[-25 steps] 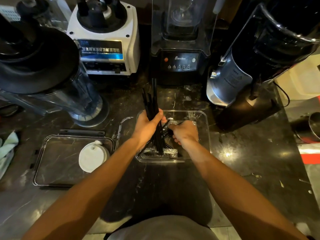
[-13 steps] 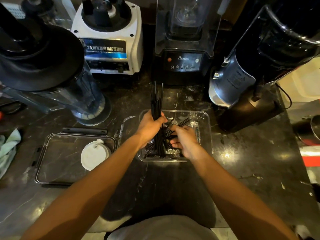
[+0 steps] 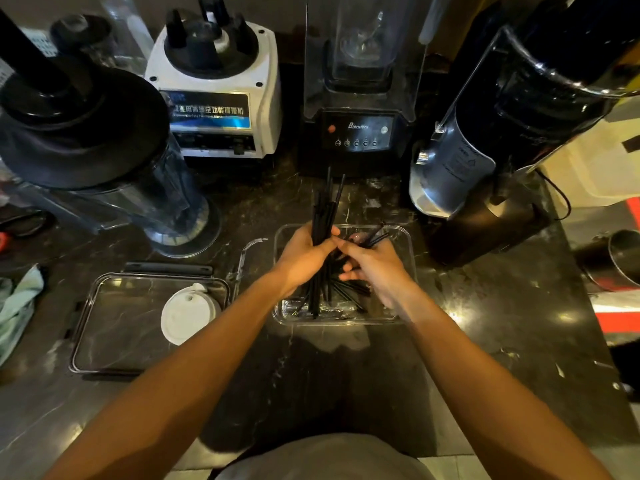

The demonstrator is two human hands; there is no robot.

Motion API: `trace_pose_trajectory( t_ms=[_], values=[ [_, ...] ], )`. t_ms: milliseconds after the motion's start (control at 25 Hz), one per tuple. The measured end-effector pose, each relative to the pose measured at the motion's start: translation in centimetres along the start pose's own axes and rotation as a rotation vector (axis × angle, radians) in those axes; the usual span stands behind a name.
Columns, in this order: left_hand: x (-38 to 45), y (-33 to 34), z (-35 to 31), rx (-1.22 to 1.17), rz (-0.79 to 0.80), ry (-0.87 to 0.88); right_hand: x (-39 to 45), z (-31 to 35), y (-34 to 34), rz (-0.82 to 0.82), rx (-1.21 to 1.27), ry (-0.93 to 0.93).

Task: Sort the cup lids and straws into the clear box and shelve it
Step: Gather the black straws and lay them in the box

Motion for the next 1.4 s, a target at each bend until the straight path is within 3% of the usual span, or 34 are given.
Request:
trace_pose_trajectory(
  t_ms=[280, 720, 1040, 1240, 1400],
  values=[
    [-0.7, 0.6, -0.4, 0.001, 0.017, 0.022, -0.2, 1.1, -1.8, -0.037, 0.154, -0.039],
    [-0.3, -0.4, -0.1, -0.148, 0.048, 0.012, -0.6, 1.5, -3.3, -0.174, -0.253, -0.09],
    [-0.5, 0.3, 0.1, -0.127, 0.157, -0.032, -0.7, 4.1, -0.9, -0.008, -0.272, -0.154],
    [-1.1, 0.1, 0.9, -0.22, 0.184, -0.098, 0.1, 3.4, -0.5, -0.005, -0.107, -0.069],
    [-0.9, 0.1, 1.8, -0.218, 0.223, -0.091, 0.1, 3.3, -0.7, -0.025, -0.16, -0.094]
  ],
)
Point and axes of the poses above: each hand's wrist, its own x-axis towards the middle knuckle, its own y-axis out of the palm, z = x × y, the point moved 5 cm from there along x, towards the middle knuckle, and after that the axes turned 9 degrees about -x, right-handed, at the moved point
